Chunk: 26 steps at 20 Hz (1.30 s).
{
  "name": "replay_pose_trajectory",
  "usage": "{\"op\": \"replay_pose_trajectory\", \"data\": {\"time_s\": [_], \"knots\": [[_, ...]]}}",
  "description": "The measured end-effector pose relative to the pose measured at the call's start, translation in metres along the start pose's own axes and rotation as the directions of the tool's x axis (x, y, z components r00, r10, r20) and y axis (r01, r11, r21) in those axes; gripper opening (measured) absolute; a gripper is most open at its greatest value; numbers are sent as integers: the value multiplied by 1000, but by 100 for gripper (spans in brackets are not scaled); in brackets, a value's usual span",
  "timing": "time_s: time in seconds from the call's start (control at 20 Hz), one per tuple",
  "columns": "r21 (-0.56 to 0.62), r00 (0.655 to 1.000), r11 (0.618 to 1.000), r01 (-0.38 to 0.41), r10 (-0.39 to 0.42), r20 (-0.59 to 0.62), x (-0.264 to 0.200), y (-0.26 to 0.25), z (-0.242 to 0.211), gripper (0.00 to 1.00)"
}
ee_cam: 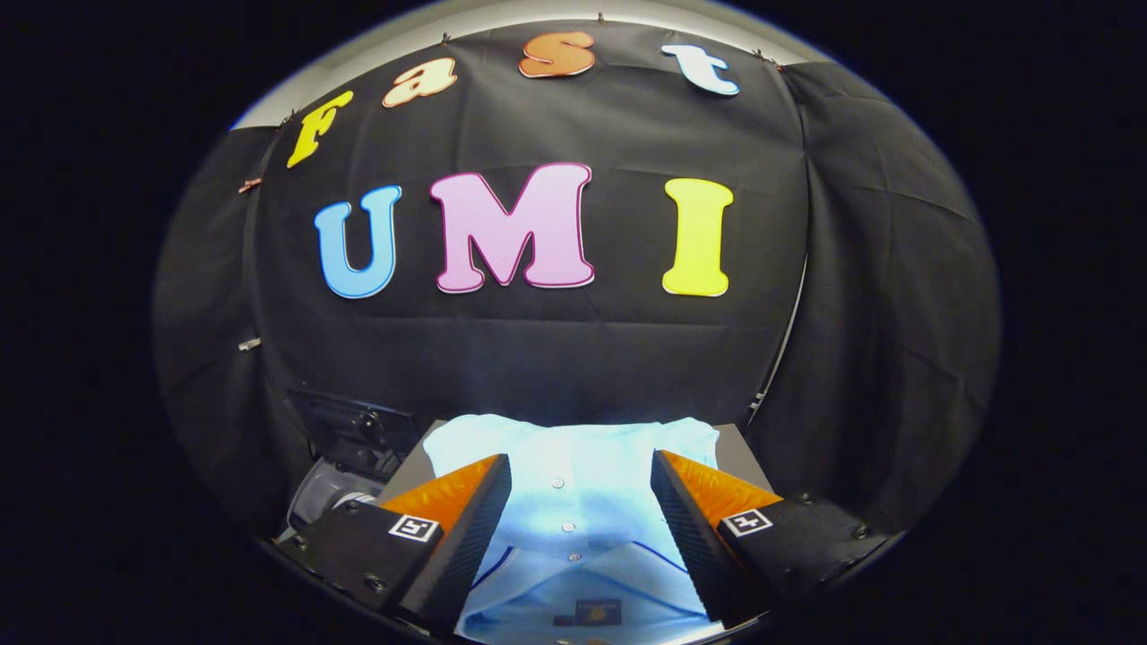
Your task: Put the clothes into the washing machine and then close the washing machine lid.
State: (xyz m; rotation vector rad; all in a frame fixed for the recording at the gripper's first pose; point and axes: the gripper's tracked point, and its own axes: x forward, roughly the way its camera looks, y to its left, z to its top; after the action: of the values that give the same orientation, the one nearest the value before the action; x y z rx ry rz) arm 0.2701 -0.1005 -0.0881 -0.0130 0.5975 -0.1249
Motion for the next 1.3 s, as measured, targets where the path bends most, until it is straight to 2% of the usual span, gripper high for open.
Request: {"op": "replay_pose_trajectory", "data": {"time_s": [0.1,0.3,0.5,0.85,0.95,1.1,1.2,1.3], "knots": [[5,998,1000,-17,17,-61,22,3,-5,99],[-29,983,1000,-4,-2,-182,66,-1,-26,99],[-29,944,999,-34,23,-330,87,1,-61,99],[-15,918,997,-70,59,-393,97,3,-67,97],[-10,915,996,-93,82,-396,102,10,-67,83],[-11,922,995,-100,88,-376,103,9,-65,37],[9,927,995,-102,98,-361,102,10,-65,17],[15,937,995,-97,96,-335,100,11,-65,17]]}}
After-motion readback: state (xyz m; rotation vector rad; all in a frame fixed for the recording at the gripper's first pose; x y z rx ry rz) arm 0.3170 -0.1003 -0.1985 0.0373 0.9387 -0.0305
